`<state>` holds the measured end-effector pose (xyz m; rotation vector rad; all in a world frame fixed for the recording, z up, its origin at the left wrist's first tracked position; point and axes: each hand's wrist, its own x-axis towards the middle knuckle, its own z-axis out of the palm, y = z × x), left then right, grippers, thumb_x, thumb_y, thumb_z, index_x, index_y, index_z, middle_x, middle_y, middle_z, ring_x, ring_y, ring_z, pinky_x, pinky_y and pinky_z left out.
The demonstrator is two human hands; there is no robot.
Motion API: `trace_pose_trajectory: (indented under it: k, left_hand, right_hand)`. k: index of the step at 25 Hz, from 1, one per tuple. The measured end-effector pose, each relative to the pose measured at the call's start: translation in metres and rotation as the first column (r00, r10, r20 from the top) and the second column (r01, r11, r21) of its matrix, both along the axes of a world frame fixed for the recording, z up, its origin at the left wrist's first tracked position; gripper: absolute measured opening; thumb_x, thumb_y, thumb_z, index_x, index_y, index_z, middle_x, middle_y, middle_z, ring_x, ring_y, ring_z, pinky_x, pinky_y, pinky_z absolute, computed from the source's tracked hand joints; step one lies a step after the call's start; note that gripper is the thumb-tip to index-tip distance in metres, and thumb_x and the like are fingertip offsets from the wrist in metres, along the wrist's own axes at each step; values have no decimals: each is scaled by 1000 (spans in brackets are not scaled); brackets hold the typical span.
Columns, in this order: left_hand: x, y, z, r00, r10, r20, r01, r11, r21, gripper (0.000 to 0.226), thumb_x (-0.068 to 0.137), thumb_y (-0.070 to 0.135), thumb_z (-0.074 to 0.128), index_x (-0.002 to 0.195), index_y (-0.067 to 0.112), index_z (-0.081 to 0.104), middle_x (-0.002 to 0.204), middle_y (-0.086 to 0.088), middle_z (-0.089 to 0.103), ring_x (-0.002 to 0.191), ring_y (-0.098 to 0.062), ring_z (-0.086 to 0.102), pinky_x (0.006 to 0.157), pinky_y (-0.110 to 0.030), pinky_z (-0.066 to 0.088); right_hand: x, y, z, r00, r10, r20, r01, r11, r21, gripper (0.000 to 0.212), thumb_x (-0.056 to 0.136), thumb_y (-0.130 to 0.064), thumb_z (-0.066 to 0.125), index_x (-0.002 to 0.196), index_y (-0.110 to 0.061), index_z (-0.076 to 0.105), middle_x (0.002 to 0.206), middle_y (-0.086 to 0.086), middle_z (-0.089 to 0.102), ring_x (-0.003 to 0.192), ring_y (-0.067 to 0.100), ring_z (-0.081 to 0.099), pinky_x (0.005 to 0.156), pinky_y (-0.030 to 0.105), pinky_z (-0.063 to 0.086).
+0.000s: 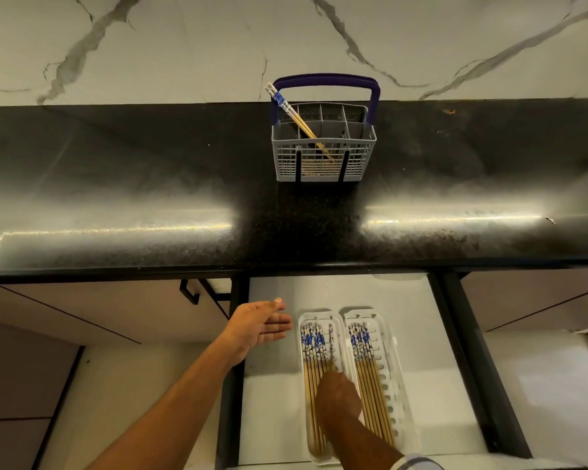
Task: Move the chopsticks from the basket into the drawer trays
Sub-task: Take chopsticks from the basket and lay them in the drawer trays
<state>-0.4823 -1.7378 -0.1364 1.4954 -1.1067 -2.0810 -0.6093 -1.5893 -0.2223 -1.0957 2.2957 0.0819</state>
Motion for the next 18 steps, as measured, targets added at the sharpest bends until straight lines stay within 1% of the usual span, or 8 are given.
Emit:
trace_pose_trajectory:
  k: [2,6,10,13,15,18]
  left_hand:
    - [-3,1,1,1000,-3,-5,3,1000,3,27,99,29,57,112,8,66,104,-15,76,94,-26,75,77,-31,62]
    - [-6,4,1,1000,-7,5,7,1000,-1,26,98,29,57,111,8,66,104,-15,76,94,-26,75,79,-32,62]
    - [-5,5,-1,1000,0,18,0,1000,4,26,98,30,57,111,9,66,103,-14,76,93,-25,75,76,-31,62]
    - [-6,6,-1,1000,0,27,0,1000,1,26,98,30,57,112,9,66,103,-13,76,93,-25,75,76,-30,62]
    - [-7,6,-1,1000,-4,30,4,1000,-3,26,99,30,56,112,10,66,104,-13,76,94,-25,75,77,-31,62]
    - [-9,5,2,999,-3,33,4,1000,-11,25,99,29,55,111,10,66,105,-14,75,94,-25,75,77,-30,62]
  right_hand:
    - [2,0,-2,1000,1,-28,-2,1000,-16,25,103,-22,48,121,-14,63,110,0,72,94,11,72,75,22,60]
    - [3,0,-5,999,3,-42,-5,999,-34,22,102,-20,48,119,-16,62,107,-3,72,93,11,71,76,23,60]
    - [5,-1,-7,998,22,-64,-25,999,-44,25,101,-19,49,122,-10,60,107,0,72,92,12,72,75,24,61]
    - [6,-1,-10,997,55,-55,-57,998,-35,31,100,-15,51,129,-4,55,110,4,72,93,14,72,78,26,61]
    - [4,-2,-10,996,72,-54,-73,997,-34,32,100,-15,53,129,-4,56,111,5,72,93,14,72,79,25,61]
    - [1,-2,-8,991,119,-53,-121,992,-40,29,100,-16,53,127,-7,60,110,3,73,94,13,72,79,24,60]
